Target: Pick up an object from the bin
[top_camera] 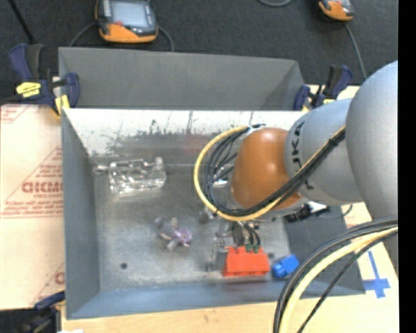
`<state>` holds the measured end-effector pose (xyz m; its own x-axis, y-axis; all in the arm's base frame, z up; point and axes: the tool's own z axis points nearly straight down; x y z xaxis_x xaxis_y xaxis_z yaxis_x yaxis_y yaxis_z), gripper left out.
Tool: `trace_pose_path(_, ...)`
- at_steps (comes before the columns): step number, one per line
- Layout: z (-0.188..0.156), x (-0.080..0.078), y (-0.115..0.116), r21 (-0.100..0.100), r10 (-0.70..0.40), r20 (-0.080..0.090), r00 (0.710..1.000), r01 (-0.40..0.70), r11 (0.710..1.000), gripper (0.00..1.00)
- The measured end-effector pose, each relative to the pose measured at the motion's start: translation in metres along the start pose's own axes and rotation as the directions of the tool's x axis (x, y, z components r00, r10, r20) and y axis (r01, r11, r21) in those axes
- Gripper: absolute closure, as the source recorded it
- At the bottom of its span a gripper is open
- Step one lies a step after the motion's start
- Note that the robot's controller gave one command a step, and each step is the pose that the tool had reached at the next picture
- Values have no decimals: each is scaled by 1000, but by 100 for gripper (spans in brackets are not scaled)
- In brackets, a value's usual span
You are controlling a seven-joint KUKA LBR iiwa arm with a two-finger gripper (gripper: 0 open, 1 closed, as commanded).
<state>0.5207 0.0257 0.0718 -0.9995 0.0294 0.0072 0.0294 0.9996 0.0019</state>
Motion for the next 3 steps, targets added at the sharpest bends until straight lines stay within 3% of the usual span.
trace_pose_path(1, -70, 28, -12, 1, 8, 14, 1000, -8, 1000, 0)
trace_pose_path(2, -7, 31, -49, 2, 69, 4, 998, -69, 998, 0)
trace_pose_path(3, -12, 30, -48, 1, 64, 11, 998, -64, 998, 100)
